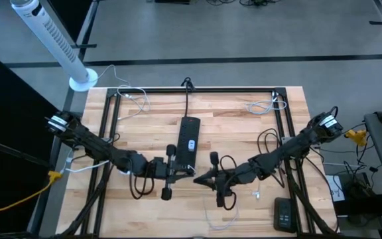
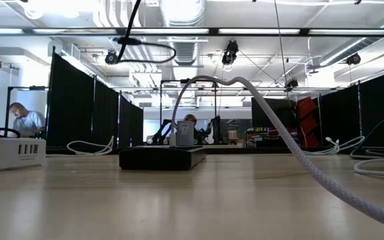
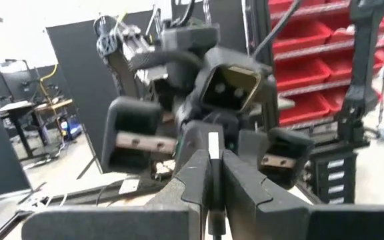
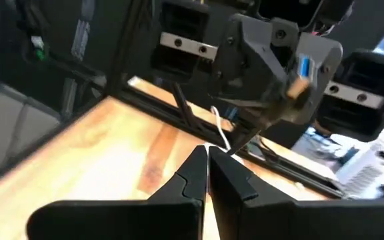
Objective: Insert USB
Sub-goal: Insert the left black charger cable into the white outlet extension
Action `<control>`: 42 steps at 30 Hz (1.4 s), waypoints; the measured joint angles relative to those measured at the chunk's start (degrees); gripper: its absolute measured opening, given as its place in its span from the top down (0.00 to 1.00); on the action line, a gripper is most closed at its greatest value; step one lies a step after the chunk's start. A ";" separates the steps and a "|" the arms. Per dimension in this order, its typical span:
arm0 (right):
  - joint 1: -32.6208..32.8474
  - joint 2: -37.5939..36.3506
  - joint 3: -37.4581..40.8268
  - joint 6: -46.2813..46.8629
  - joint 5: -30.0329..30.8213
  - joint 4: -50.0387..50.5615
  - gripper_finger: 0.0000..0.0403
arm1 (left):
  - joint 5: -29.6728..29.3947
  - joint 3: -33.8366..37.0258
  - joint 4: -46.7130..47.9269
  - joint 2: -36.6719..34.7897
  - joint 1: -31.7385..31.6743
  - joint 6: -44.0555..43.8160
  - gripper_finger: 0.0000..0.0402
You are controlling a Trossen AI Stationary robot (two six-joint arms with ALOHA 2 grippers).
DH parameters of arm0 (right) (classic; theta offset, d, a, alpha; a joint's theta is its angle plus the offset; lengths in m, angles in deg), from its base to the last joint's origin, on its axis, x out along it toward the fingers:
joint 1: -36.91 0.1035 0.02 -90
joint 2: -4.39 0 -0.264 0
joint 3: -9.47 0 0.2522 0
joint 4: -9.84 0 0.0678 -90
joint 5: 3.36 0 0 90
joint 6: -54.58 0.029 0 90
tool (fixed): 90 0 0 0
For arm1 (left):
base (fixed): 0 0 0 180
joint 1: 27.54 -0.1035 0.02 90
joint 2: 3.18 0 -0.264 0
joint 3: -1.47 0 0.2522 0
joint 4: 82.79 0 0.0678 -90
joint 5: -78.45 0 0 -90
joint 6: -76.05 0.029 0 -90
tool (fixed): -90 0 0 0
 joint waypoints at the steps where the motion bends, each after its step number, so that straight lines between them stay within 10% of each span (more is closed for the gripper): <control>1: -0.42 0.15 0.00 0.52 -0.96 -0.16 0.99 | 0.51 0.00 -0.24 0.00 0.08 0.00 0.95; 19: -2.63 9.09 0.04 2.59 -3.03 -23.55 0.61 | 5.62 0.00 -2.68 0.33 0.05 -0.42 0.95; 42: -2.59 9.99 0.04 2.56 -2.64 -27.18 0.98 | 5.60 0.00 -2.40 0.39 0.09 -0.50 0.95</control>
